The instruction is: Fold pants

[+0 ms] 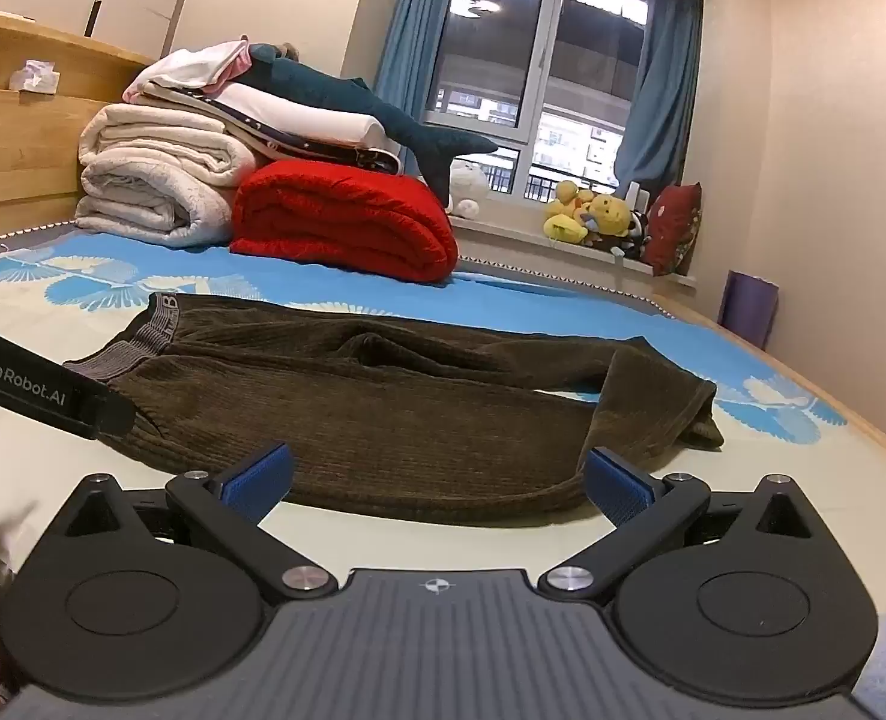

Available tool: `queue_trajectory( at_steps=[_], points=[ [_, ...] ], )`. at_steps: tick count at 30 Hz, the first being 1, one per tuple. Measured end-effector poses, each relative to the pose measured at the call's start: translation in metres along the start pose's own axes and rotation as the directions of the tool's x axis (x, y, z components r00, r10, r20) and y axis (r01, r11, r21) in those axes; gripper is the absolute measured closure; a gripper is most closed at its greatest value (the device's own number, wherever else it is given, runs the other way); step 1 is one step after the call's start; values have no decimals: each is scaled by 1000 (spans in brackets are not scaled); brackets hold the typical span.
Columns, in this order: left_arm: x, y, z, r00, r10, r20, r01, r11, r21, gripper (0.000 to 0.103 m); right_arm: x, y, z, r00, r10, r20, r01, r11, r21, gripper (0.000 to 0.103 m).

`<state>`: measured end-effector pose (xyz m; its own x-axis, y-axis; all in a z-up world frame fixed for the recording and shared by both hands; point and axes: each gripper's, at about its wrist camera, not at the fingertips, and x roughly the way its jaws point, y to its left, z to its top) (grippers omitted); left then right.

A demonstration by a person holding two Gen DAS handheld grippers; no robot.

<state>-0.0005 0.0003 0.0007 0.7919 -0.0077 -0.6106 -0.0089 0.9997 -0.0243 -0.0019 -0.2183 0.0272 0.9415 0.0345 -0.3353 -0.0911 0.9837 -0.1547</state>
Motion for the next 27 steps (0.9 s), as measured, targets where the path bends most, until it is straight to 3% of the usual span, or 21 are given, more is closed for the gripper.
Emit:
queue_trajectory(
  at_steps=[27],
  points=[
    [-1,-1,0,1000,-20,21,19,1000,21,0,2,3,0,1000,-4,-4,4,1000,-3,1]
  ],
)
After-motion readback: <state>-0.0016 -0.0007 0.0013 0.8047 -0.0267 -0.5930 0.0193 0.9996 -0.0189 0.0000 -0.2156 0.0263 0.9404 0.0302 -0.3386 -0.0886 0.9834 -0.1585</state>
